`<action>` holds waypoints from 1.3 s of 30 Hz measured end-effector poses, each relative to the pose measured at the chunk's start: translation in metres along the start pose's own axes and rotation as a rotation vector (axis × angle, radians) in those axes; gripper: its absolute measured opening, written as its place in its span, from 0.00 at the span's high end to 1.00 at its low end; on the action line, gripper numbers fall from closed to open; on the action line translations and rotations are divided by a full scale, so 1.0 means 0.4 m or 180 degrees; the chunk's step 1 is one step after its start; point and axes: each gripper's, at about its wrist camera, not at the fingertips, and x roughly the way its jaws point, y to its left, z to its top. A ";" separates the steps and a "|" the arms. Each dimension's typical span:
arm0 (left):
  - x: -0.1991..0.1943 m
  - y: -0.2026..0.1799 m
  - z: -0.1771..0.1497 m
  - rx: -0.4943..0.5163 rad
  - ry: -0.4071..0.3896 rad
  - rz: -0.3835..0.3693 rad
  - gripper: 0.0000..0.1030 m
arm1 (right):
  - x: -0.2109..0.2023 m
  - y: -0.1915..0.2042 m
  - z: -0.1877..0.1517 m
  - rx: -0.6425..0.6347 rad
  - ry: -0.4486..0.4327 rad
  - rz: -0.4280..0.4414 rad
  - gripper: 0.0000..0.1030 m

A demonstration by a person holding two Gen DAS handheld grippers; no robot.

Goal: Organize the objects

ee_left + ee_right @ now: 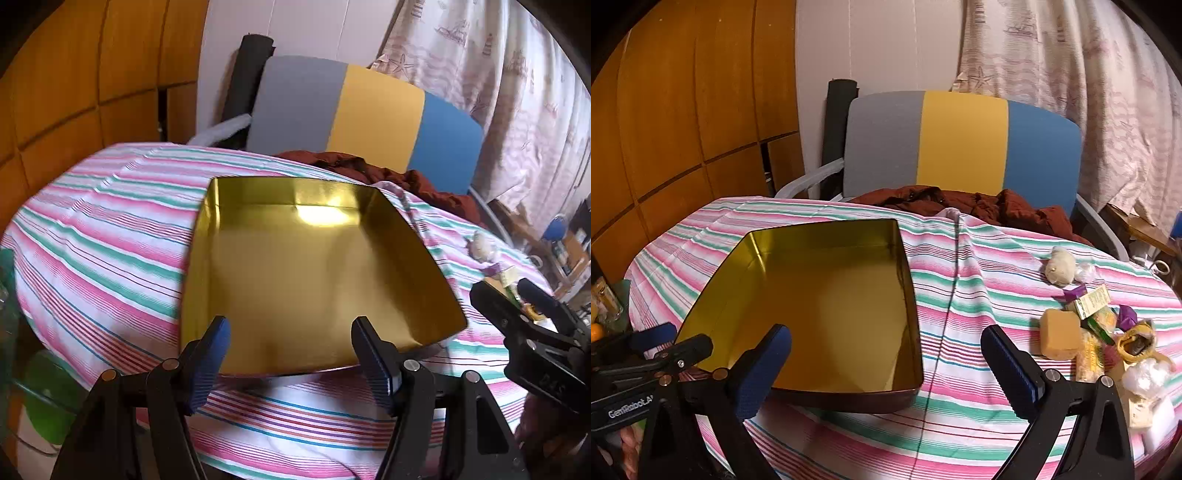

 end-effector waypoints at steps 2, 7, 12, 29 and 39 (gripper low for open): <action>0.005 0.002 -0.001 -0.0005 0.0028 0.0009 0.33 | -0.004 -0.006 0.001 0.0025 -0.0009 -0.0005 0.00; 0.008 -0.001 -0.006 0.0012 0.0077 -0.0056 0.26 | -0.010 -0.023 0.002 0.0067 -0.0028 -0.0012 0.00; 0.004 -0.028 -0.004 0.0133 0.0038 -0.0150 0.23 | -0.026 -0.061 0.000 0.0171 -0.0049 -0.0057 0.00; 0.010 -0.211 0.038 0.0673 0.0061 -0.0708 0.23 | -0.174 -0.407 -0.002 0.1076 -0.0266 -0.0601 0.00; 0.034 -0.396 0.044 0.1144 0.0178 -0.1143 0.24 | -0.294 -0.736 -0.078 0.2195 -0.0324 -0.1106 0.00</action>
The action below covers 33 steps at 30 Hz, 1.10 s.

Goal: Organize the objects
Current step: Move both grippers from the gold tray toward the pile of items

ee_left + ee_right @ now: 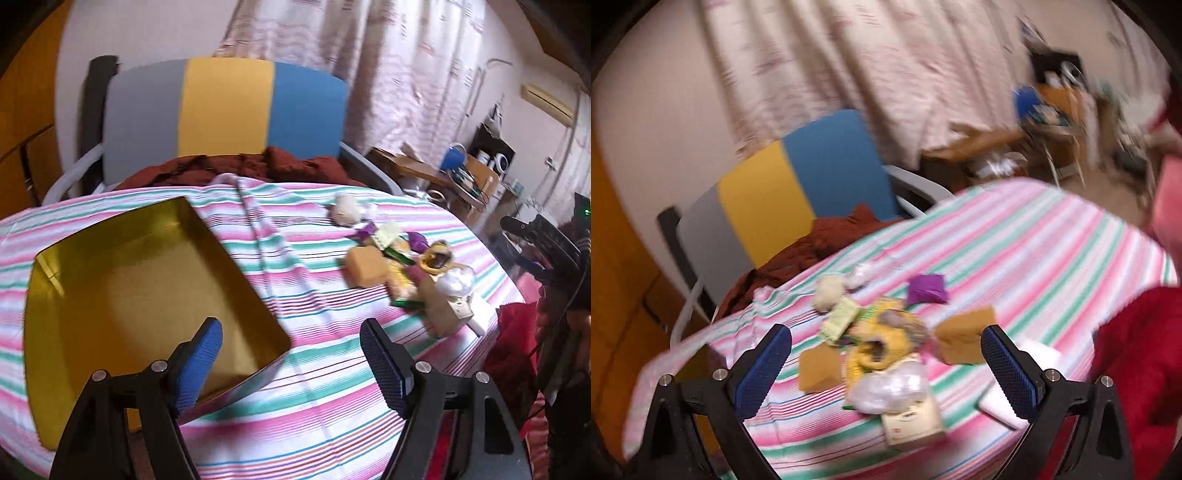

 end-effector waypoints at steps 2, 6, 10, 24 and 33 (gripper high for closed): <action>0.028 -0.031 0.013 0.0057 0.0063 -0.0068 0.24 | -0.001 -0.029 0.005 0.0076 0.0005 -0.0069 0.00; 0.085 -0.075 0.040 -0.0008 0.0225 -0.0307 0.24 | 0.003 -0.086 0.012 0.0240 0.0004 -0.0054 0.00; 0.136 -0.153 0.067 0.0102 0.0307 -0.0499 0.29 | 0.015 -0.132 0.002 0.0479 0.0073 0.0153 0.00; 0.295 -0.398 0.133 0.0492 0.0616 -0.1037 0.30 | 0.033 -0.189 -0.018 0.0959 0.0058 0.0516 0.00; 0.388 -0.506 0.134 0.0684 0.0811 -0.1091 0.30 | 0.041 -0.193 -0.019 0.0996 0.0078 0.0558 0.00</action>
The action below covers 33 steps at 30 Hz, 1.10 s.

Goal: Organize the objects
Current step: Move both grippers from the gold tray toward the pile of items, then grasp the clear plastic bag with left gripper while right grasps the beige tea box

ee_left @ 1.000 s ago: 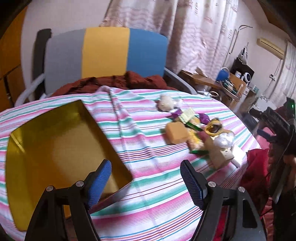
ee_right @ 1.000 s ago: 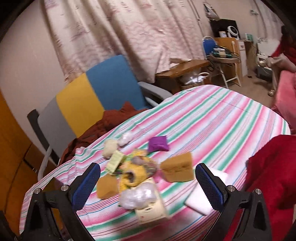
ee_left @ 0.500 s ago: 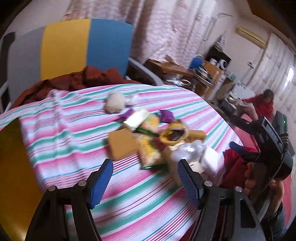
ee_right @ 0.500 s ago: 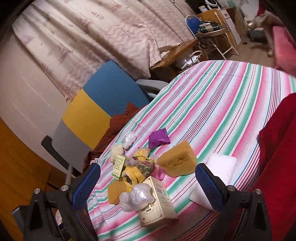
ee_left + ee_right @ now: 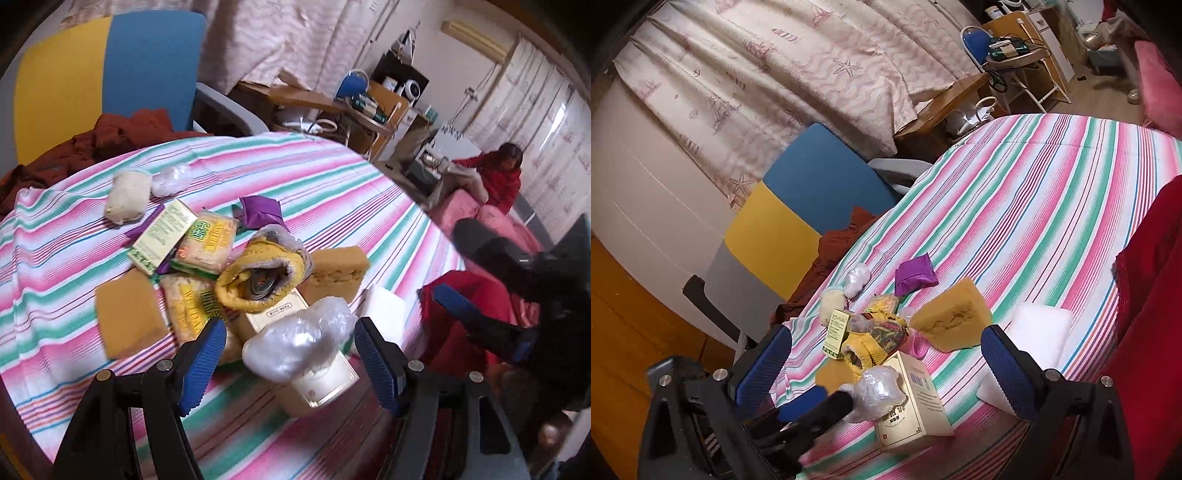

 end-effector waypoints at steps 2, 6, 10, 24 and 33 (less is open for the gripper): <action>0.026 -0.005 0.002 -0.0021 0.0054 -0.0007 0.30 | 0.003 -0.001 0.001 0.0001 0.0018 -0.0007 0.00; 0.059 -0.003 -0.009 0.0003 0.0124 0.0032 0.41 | 0.008 -0.003 0.002 -0.0003 0.0052 -0.0043 0.00; 0.027 0.008 -0.034 0.0102 0.0000 -0.0005 0.52 | 0.021 0.002 0.002 -0.0042 0.0128 -0.0146 0.00; -0.123 0.136 -0.168 -0.0170 -0.0200 0.0147 0.54 | 0.141 0.080 -0.038 -0.0788 0.1065 -0.0550 0.00; -0.216 0.203 -0.225 -0.0437 -0.0334 0.0204 0.54 | 0.266 0.142 -0.100 -0.1424 0.1670 -0.1085 0.04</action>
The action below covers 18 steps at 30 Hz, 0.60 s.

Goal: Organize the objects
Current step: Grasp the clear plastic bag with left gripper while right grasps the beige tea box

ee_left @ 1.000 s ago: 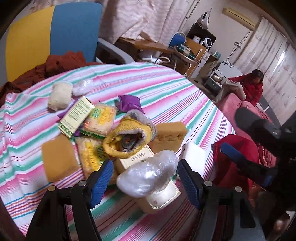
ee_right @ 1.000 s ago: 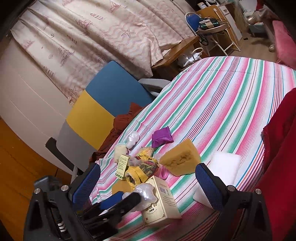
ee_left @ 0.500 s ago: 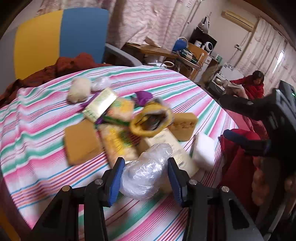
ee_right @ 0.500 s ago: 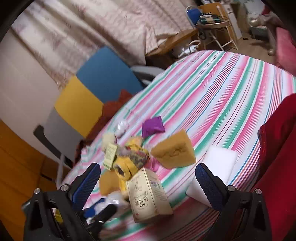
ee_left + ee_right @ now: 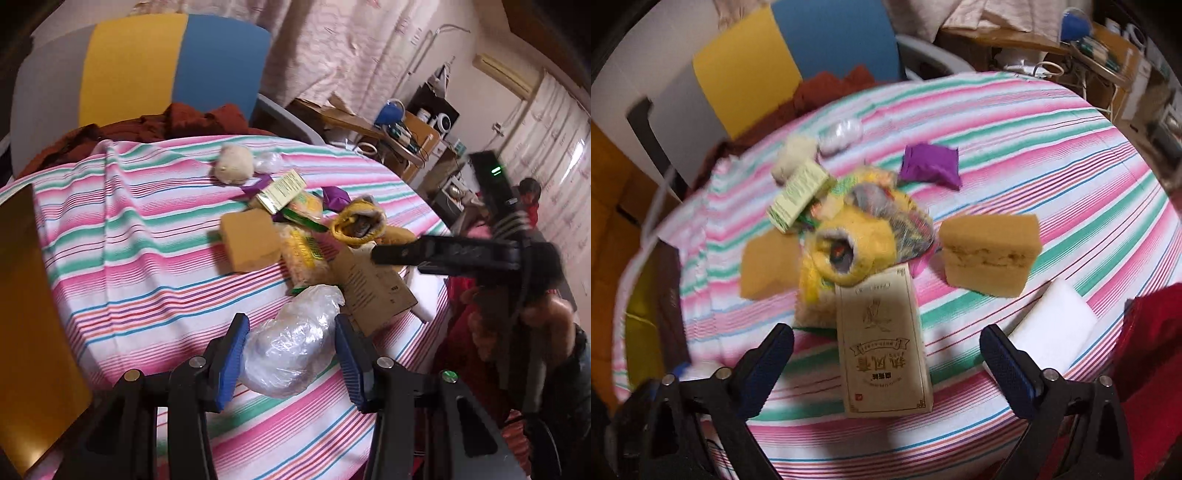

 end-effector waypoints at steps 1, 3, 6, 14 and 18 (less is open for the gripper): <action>-0.012 0.006 -0.003 -0.0018 -0.0031 0.0001 0.54 | 0.009 0.003 -0.002 -0.0026 0.0043 -0.0054 0.07; -0.025 0.014 -0.005 -0.0048 -0.0066 -0.0014 0.54 | 0.030 0.005 -0.005 -0.0048 0.0174 -0.0135 0.10; -0.048 0.018 -0.012 -0.0093 -0.0117 -0.0034 0.54 | 0.055 0.008 -0.011 -0.0072 0.0336 -0.0184 0.27; -0.111 0.035 -0.031 -0.0118 -0.0273 0.0001 0.54 | 0.061 0.042 -0.040 -0.0343 0.0448 -0.0192 0.50; -0.143 0.067 -0.043 -0.0213 -0.0339 0.0058 0.54 | 0.030 0.074 -0.079 -0.0418 0.0463 0.0224 0.50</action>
